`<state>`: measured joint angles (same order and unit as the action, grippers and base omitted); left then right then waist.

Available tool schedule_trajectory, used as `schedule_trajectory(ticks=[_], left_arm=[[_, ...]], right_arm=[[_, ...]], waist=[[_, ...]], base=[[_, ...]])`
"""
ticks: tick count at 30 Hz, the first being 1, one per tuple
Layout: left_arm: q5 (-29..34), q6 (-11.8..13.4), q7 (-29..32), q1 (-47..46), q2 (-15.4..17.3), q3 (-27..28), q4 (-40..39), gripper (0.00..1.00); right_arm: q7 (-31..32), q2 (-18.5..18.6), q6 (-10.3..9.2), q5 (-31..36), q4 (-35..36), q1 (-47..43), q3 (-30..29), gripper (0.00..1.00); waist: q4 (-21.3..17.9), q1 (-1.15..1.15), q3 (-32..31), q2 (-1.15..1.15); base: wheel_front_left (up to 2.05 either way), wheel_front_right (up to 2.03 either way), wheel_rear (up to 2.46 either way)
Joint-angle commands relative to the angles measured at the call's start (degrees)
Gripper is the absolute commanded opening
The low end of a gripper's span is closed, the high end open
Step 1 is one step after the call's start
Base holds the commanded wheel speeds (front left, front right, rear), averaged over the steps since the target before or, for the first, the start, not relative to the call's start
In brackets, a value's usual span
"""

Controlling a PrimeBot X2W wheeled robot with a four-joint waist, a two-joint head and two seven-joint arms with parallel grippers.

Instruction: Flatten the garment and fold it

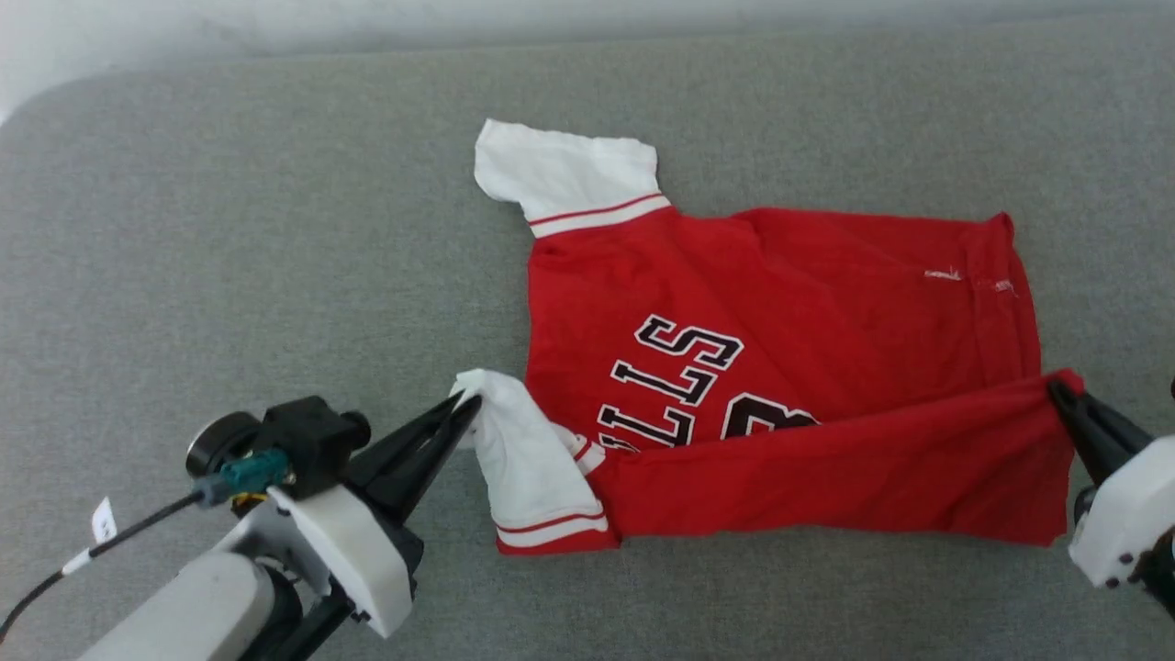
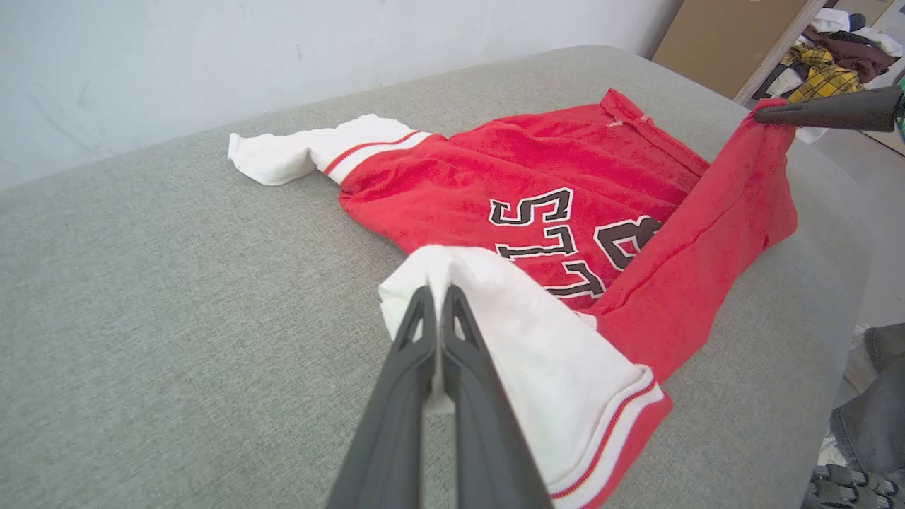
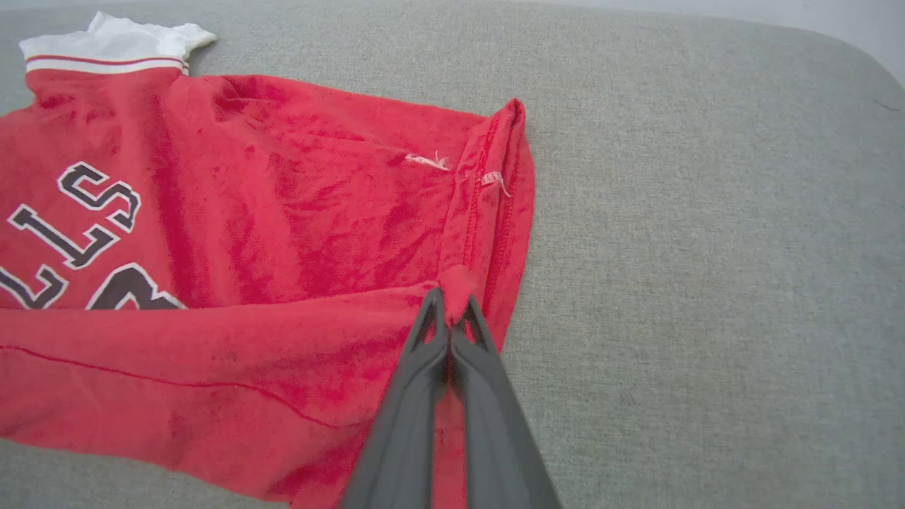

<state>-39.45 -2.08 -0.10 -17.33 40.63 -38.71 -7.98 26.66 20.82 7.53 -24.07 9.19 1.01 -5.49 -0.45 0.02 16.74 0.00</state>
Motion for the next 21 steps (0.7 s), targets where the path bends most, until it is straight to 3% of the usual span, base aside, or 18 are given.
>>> schedule_trajectory(ticks=[1, 12, 21], left_arm=[[0.4, -0.8, -0.3, -1.4, -0.8, -0.1, 0.8, 0.00], [-0.4, -3.6, -1.3, -4.6, -5.4, -3.7, 8.8, 0.00], [-2.1, -4.5, 1.6, -5.9, -6.4, -6.4, 14.3, 0.00]], right_arm=[[-0.4, 0.3, -0.04, 0.5, -1.1, 1.6, 0.2, 0.00], [5.4, 0.5, -0.04, -0.6, -8.7, 4.1, 3.7, 0.00], [6.2, 0.1, -0.04, -1.0, -9.6, 4.2, 3.8, 0.00]], waist=[[-0.7, -0.02, 2.6, 0.00], [0.1, -0.02, 4.6, 0.00], [0.1, -0.02, 4.4, 0.00]], base=[[0.00, 0.00, 0.00], [0.00, 0.00, 0.00], [0.00, 0.00, 0.00]])
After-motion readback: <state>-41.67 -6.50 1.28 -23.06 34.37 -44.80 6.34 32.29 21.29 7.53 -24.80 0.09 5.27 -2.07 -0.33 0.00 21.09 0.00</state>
